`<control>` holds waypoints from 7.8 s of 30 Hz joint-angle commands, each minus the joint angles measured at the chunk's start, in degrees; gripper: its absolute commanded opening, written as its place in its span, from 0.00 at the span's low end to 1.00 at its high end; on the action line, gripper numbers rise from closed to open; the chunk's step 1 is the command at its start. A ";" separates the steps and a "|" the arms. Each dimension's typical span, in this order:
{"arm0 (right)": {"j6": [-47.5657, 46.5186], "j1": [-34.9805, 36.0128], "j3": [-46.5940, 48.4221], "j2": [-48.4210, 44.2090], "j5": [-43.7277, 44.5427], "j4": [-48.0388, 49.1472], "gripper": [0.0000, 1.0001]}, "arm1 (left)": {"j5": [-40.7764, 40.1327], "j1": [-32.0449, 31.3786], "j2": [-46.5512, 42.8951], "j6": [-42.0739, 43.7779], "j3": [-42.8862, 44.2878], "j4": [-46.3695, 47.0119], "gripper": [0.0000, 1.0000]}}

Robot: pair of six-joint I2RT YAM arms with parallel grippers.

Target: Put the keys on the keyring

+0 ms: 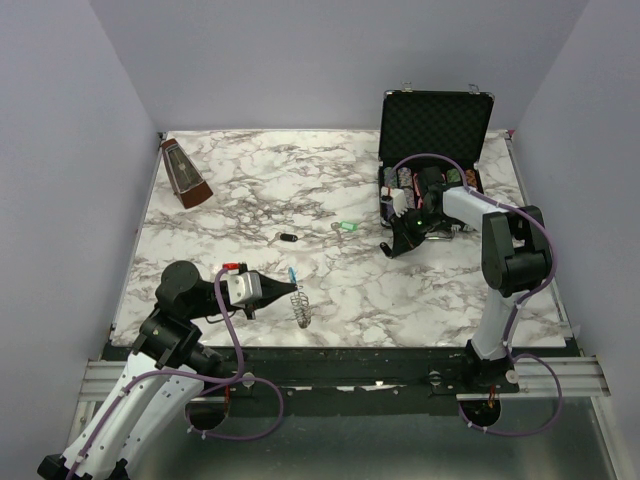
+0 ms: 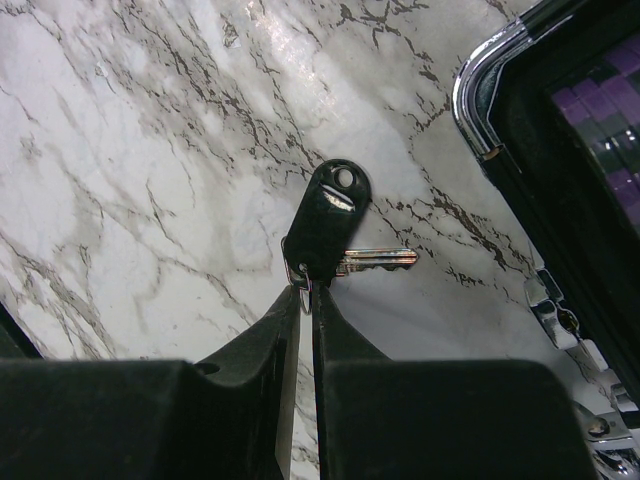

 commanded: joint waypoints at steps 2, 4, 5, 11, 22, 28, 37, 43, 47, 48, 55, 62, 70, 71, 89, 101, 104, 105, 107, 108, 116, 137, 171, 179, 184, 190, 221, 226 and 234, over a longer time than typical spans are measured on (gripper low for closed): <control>-0.57 0.62 -0.46 0.93 0.11 -0.82 0.17 | 1.26 0.39 -0.70 0.20 0.04 1.01 0.00; -0.57 0.62 -0.46 1.01 0.02 -0.82 0.15 | 1.35 0.30 -0.70 0.20 0.04 1.01 0.00; -0.57 0.62 -0.46 1.01 0.02 -0.82 0.14 | 1.26 0.30 -0.70 0.20 -0.05 1.01 0.00; -1.01 0.62 -0.20 1.01 -0.94 -1.53 0.01 | 1.18 0.39 -0.79 0.20 0.04 1.01 0.00; -5.40 0.54 0.86 -3.81 -4.54 -4.16 0.01 | 1.09 0.30 -0.88 0.29 -0.22 1.10 0.00; -11.45 0.62 2.96 -7.68 -8.75 -6.79 0.01 | 1.09 0.39 -0.79 -0.06 -0.58 2.24 0.00; -30.88 0.62 10.34 -13.75 -22.63 -13.92 0.01 | 1.88 0.57 -1.05 -5.42 -1.89 10.93 0.00; -55.53 1.85 19.30 -11.04 -39.42 -35.58 0.01 | 1.97 0.57 0.35 -7.01 -2.16 16.04 0.00; -62.08 6.41 20.64 -11.63 -39.71 -39.85 0.01 | 2.14 0.48 1.32 -4.38 -1.46 16.75 0.00; -62.79 8.42 20.20 -12.34 -38.92 -39.85 0.01 | 2.58 0.57 1.49 -3.07 -1.28 16.83 0.00; -65.61 17.49 18.35 -16.21 -37.68 -39.85 0.01 | 3.29 0.13 2.55 3.44 -2.68 17.45 0.00; -64.64 21.98 18.35 -17.53 -36.54 -39.94 0.01 | 0.91 -0.93 1.94 9.16 -5.58 15.17 0.00; -63.94 25.49 17.12 -18.06 -35.04 -39.94 0.01 | 0.91 -1.80 2.99 10.30 -5.94 14.99 0.00; -63.85 25.76 16.77 -18.06 -34.96 -39.94 0.01 | 0.91 -1.81 3.16 10.22 -6.02 14.99 0.00; -33.55 27.87 20.46 -16.04 -31.01 -28.53 0.01 | -6.91 -3.12 6.86 6.97 -4.45 12.71 0.00; -19.12 31.55 19.23 -15.16 -20.11 -17.09 0.01 | -3.66 -3.12 9.23 4.16 -4.18 13.58 0.00; -19.20 33.05 19.58 -14.11 -17.30 -16.29 0.01 | -2.96 -3.12 9.76 2.05 -4.01 14.29 0.00; -19.12 33.58 19.49 -13.93 -16.42 -16.03 0.01 | -3.04 -3.04 10.02 0.91 -3.83 14.29 0.00; -19.12 34.19 18.70 -13.75 -15.71 -15.33 0.01 | -3.22 -3.04 10.37 -1.55 -3.57 14.90 0.00; -19.12 34.28 18.26 -13.84 -15.79 -14.98 0.01 | -2.96 -2.95 10.46 -3.21 -3.56 15.60 0.00; -19.73 34.37 19.31 -13.66 -19.83 -16.55 0.01 | -3.39 -2.07 7.39 -18.07 -8.83 25.96 0.00; -13.76 34.11 19.58 -16.47 -23.89 -14.19 0.01 | -0.85 3.73 8.09 -43.13 -17.81 47.78 0.00; -7.87 34.37 16.86 -15.86 -23.44 -8.65 0.01 | -1.37 4.87 8.79 -43.48 -16.75 43.99 0.00; -6.46 34.46 16.68 -15.77 -22.83 -7.50 0.01 | -1.37 4.96 8.79 -43.48 -16.84 43.91 0.00; -5.93 34.55 16.42 -15.77 -22.47 -6.98 0.01 | -1.37 4.96 8.79 -43.57 -16.84 43.99 0.00; -5.23 34.72 15.98 -15.69 -22.39 -6.10 0.01 | -1.37 4.96 9.05 -44.10 -16.84 44.78 0.00; -1.63 35.08 14.39 -15.33 -23.71 -2.76 0.01 | -2.26 4.96 8.00 -44.19 -17.80 45.93 0.00; -4.08 34.99 13.60 -15.68 -24.14 -2.67 0.01 | -0.94 4.96 9.14 -45.59 -17.63 46.89 0.00; -8.12 34.99 12.20 -16.30 -24.94 -2.67 0.01 | -0.58 5.14 9.49 -47.96 -17.45 47.59 0.00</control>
